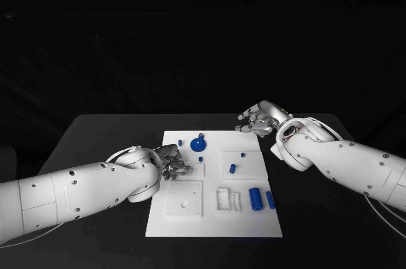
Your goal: Assemble the parts on the task board
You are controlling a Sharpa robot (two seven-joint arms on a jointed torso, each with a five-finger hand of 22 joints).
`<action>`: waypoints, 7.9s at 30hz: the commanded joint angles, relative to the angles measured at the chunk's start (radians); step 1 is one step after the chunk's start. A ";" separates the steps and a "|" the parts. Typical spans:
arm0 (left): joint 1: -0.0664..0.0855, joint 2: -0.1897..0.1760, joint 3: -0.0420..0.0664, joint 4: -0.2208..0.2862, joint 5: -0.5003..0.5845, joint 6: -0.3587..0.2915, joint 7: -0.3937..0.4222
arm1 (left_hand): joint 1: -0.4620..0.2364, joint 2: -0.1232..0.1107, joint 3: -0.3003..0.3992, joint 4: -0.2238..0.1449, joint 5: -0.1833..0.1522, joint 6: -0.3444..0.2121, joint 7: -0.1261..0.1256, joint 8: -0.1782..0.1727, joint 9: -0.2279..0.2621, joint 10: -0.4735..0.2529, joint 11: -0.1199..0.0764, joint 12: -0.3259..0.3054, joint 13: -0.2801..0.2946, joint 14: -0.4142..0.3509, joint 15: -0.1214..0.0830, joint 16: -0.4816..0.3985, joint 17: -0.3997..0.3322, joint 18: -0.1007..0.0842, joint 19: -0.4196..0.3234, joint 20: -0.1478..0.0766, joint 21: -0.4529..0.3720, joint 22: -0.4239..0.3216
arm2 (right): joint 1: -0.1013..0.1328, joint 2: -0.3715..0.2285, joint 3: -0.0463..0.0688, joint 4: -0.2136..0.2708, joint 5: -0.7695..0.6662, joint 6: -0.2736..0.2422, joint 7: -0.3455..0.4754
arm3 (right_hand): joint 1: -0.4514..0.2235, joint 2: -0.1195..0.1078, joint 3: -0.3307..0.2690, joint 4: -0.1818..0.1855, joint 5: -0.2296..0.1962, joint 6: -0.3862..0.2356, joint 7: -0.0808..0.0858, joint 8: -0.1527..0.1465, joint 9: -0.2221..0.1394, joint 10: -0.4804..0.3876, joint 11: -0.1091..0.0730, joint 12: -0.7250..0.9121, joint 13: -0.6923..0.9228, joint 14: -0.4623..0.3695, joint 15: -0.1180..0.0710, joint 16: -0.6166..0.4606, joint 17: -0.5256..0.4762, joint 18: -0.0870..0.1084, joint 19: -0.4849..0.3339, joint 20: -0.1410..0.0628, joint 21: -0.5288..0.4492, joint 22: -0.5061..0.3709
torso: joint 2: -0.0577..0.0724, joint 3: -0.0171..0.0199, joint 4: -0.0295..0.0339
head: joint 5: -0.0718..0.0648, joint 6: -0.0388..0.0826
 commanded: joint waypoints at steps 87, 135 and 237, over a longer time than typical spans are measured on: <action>0.096 -0.063 -0.001 0.040 -0.269 0.074 0.267 | 0.236 -0.170 -0.196 -0.005 -0.041 -0.109 -0.008 -0.070 -0.830 -0.065 0.054 -0.620 -0.231 -0.162 0.070 -0.378 -0.245 -0.077 -0.021 0.001 -0.368 -0.090 | -0.015 -0.003 0.001 -0.010 0.024 -0.004 0.018 | -0.007 0.002 -0.015 -0.008 0.005 -0.037 0.008 -0.004 -0.001 -0.007 0.000 -0.013 -0.012 0.000 -0.001 -0.008 -0.004 0.014 0.040 0.001 -0.023 0.054 | 0.003 -0.0013 -0.0021 | 0.002 0.012; 0.038 0.023 -0.004 -0.102 -0.349 0.133 0.344 | 0.219 -0.133 -0.161 0.038 -0.016 -0.049 -0.003 -0.075 -0.831 -0.049 0.065 -0.703 -0.228 -0.175 0.074 -0.366 -0.222 -0.077 -0.016 0.006 -0.410 -0.044 | -0.015 -0.006 0.001 -0.001 0.028 -0.004 0.023 | -0.010 0.003 -0.013 -0.005 0.011 -0.036 0.008 -0.004 -0.001 -0.006 0.000 -0.011 -0.012 0.001 -0.001 -0.008 -0.004 0.014 0.041 0.002 -0.023 0.054 | 0.004 -0.0029 -0.0034 | -0.001 0.000; 0.024 0.013 -0.003 -0.130 -0.188 0.174 0.387 | 0.144 -0.013 -0.087 0.129 0.174 0.076 -0.041 -0.073 -0.815 0.003 0.051 -0.625 -0.207 -0.173 0.060 -0.276 -0.185 -0.077 -0.001 -0.006 -0.392 0.015 | -0.016 -0.001 0.001 -0.009 0.030 0.001 0.024 | -0.014 0.004 -0.008 -0.005 0.021 -0.030 0.007 -0.004 -0.001 -0.006 -0.001 -0.010 -0.012 0.001 -0.002 -0.008 -0.005 0.014 0.041 0.001 -0.020 0.054 | 0.004 -0.0024 -0.0039 | -0.004 -0.004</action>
